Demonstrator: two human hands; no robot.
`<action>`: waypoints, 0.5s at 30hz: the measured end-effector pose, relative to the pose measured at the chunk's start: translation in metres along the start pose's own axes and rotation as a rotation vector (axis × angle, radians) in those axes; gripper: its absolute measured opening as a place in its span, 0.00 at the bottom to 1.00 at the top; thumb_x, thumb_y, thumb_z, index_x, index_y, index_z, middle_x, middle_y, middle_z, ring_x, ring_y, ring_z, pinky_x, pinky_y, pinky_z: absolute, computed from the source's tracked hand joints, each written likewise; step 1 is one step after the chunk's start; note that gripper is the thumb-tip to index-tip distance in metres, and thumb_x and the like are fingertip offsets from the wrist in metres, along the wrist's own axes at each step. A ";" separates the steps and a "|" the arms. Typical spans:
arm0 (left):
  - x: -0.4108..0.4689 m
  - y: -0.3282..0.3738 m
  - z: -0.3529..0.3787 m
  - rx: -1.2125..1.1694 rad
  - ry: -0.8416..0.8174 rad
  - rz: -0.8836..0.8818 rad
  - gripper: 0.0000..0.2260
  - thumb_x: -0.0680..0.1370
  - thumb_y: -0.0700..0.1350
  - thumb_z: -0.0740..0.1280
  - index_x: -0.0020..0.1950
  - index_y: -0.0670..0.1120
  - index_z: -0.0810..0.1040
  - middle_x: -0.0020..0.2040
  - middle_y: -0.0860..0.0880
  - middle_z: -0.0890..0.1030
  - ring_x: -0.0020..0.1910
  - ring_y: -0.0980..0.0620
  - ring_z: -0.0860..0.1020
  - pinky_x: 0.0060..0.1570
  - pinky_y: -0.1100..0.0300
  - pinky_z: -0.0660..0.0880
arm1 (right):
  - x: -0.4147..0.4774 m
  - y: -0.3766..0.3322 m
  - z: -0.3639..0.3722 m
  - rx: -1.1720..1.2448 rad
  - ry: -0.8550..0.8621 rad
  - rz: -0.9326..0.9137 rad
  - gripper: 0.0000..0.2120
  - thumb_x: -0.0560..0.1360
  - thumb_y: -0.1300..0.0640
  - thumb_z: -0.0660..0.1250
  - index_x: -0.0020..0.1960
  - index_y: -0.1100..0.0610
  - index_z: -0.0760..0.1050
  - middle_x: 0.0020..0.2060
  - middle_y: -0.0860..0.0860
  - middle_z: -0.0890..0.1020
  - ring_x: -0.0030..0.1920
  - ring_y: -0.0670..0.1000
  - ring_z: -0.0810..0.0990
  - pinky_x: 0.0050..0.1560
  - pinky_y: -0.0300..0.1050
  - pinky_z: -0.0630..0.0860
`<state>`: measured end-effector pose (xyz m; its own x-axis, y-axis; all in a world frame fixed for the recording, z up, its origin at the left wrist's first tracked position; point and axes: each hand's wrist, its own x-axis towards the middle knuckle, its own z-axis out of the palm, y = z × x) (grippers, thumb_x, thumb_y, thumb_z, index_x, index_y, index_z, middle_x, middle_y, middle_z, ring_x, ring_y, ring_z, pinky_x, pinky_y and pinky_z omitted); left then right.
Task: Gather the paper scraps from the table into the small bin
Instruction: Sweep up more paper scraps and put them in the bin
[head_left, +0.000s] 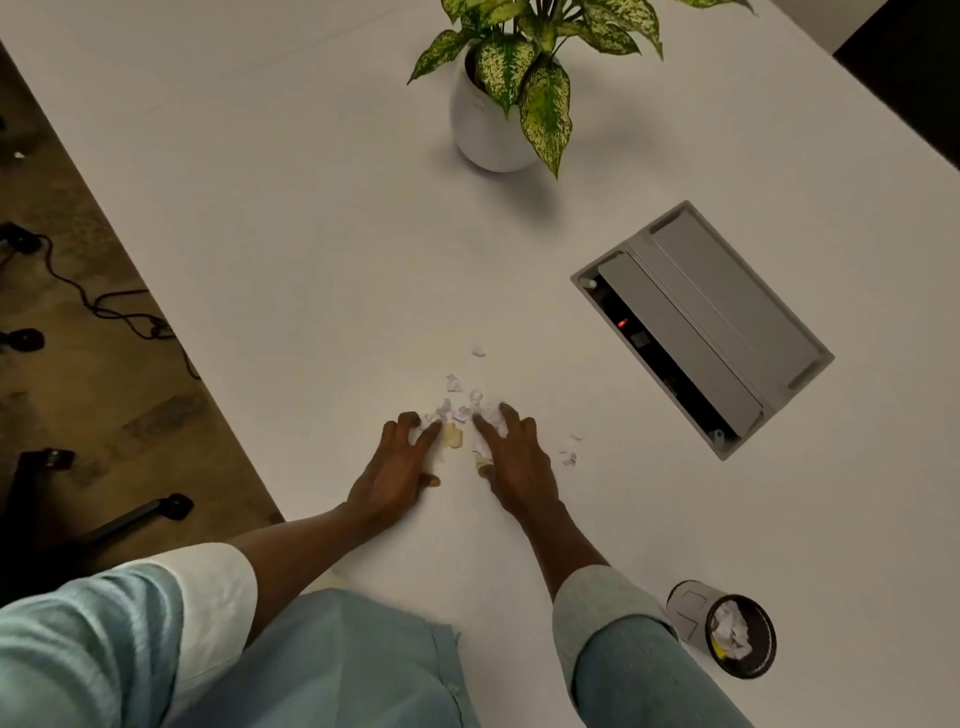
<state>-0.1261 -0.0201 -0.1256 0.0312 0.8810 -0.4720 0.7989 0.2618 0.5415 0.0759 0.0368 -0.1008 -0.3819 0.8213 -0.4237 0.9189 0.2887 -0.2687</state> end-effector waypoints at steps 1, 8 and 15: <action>0.002 0.002 -0.001 -0.068 -0.036 -0.034 0.29 0.81 0.46 0.72 0.80 0.54 0.65 0.80 0.43 0.59 0.77 0.38 0.64 0.73 0.42 0.72 | 0.001 -0.002 0.000 -0.032 0.001 -0.015 0.33 0.78 0.57 0.71 0.78 0.47 0.62 0.79 0.54 0.58 0.72 0.59 0.64 0.52 0.54 0.82; -0.003 0.004 -0.003 0.149 0.110 0.143 0.09 0.78 0.35 0.68 0.58 0.42 0.78 0.58 0.45 0.74 0.55 0.44 0.73 0.50 0.49 0.76 | -0.008 -0.009 0.010 -0.017 0.106 0.005 0.16 0.78 0.69 0.61 0.64 0.58 0.75 0.60 0.55 0.75 0.59 0.57 0.75 0.46 0.49 0.78; -0.010 0.011 -0.005 0.086 0.190 0.196 0.10 0.72 0.28 0.69 0.48 0.40 0.81 0.49 0.43 0.80 0.48 0.41 0.77 0.43 0.48 0.76 | -0.042 0.001 0.018 0.277 0.286 0.138 0.10 0.79 0.61 0.66 0.57 0.57 0.83 0.48 0.54 0.82 0.49 0.55 0.80 0.47 0.46 0.75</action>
<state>-0.1203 -0.0244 -0.1115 0.0832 0.9718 -0.2209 0.8371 0.0521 0.5445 0.0914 -0.0062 -0.0995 -0.1791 0.9576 -0.2255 0.8836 0.0557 -0.4650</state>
